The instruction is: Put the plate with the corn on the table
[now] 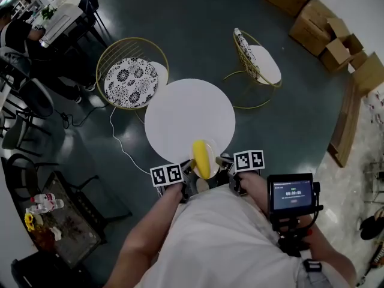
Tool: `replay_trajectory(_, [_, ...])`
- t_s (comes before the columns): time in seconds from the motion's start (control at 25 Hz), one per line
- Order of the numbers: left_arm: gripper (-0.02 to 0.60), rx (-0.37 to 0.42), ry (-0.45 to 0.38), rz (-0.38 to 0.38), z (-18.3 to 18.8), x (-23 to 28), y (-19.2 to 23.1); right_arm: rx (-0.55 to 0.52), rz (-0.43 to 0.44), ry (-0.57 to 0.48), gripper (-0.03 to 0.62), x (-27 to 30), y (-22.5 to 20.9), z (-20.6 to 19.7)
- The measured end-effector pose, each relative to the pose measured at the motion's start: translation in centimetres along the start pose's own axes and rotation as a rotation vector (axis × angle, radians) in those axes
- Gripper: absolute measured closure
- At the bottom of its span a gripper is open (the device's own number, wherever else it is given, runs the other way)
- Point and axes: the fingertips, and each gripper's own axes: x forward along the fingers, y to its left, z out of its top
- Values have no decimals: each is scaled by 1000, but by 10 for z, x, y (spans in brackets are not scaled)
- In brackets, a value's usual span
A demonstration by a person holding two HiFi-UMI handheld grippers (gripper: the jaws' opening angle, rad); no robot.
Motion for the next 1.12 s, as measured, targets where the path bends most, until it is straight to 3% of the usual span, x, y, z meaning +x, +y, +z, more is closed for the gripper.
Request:
replay_trajectory(0.52, [543, -25, -11, 24, 19, 18, 7, -24, 4, 45, 554, 13, -10, 26])
replay_trajectory(1.12, [543, -49, -15, 31, 91, 106, 5, -35, 13, 104, 554, 32, -68, 126])
